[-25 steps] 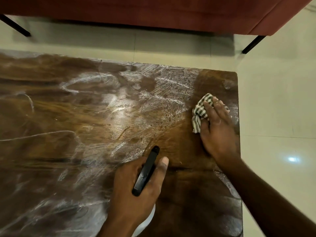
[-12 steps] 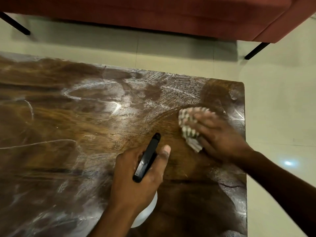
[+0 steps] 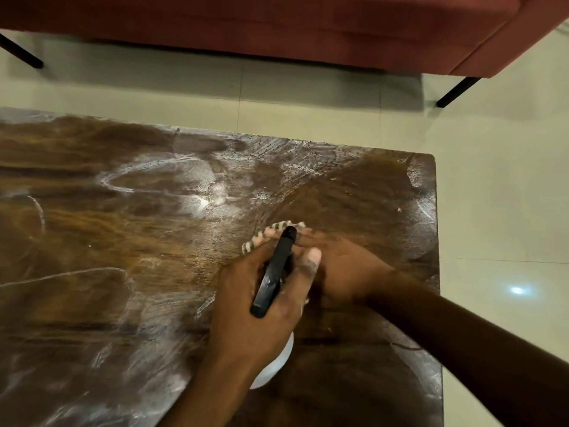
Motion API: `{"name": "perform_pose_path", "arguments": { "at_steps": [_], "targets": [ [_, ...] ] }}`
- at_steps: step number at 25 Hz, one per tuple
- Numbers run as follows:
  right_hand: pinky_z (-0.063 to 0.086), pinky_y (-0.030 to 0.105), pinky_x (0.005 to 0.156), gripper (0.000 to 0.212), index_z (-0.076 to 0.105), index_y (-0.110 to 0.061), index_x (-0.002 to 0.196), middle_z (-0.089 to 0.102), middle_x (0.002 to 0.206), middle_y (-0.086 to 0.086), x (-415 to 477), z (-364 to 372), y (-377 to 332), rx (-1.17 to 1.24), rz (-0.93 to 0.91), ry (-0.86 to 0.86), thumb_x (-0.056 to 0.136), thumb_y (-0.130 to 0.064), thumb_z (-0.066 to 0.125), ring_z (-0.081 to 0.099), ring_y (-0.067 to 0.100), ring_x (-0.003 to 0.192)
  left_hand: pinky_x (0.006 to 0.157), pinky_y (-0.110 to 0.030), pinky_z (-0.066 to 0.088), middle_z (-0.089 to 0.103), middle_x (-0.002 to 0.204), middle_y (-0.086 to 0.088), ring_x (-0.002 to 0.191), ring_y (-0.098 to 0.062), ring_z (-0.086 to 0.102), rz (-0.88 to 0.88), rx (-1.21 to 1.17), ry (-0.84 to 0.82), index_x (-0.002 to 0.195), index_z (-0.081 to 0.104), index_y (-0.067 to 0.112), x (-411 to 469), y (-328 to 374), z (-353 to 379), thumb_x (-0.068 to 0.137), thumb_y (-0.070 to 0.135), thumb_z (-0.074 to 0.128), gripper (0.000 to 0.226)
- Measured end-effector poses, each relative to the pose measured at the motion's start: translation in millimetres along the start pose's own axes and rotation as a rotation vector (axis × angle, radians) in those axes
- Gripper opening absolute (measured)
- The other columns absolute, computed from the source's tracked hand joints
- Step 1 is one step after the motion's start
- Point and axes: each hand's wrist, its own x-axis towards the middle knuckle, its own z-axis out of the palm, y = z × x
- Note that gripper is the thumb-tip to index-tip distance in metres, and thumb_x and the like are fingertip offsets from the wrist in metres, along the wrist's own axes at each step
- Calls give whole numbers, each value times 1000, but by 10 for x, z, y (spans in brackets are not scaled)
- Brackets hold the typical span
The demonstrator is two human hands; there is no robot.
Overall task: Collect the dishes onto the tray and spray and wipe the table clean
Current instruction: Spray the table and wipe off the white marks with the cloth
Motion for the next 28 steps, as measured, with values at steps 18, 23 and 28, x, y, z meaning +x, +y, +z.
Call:
{"name": "perform_pose_path", "arguments": {
  "at_steps": [18,23,28],
  "targets": [
    [32,56,126,60,36,-28,162,27,174,5,17,-277,784,-120,569,352,103,-37,41,26,30,160,53,-52,55,50,49,-5,46,-28,58,-9,60,42,61,54,13,105,22,29,96,52,72,55],
    [31,53,127,60,47,-22,158,34,171,6,-384,-19,568,29,924,653,99,-32,40,30,27,158,54,-55,59,66,61,-15,59,-36,70,-39,13,157,70,66,12,42,-110,-175,95,49,74,46],
    [32,56,126,60,44,-16,161,31,172,11,-242,475,-209,-39,599,507,102,-23,48,25,29,161,58,-59,63,72,68,-12,67,-36,73,-55,-8,191,79,71,17,24,-191,-426,92,50,72,36]
  ]
}}
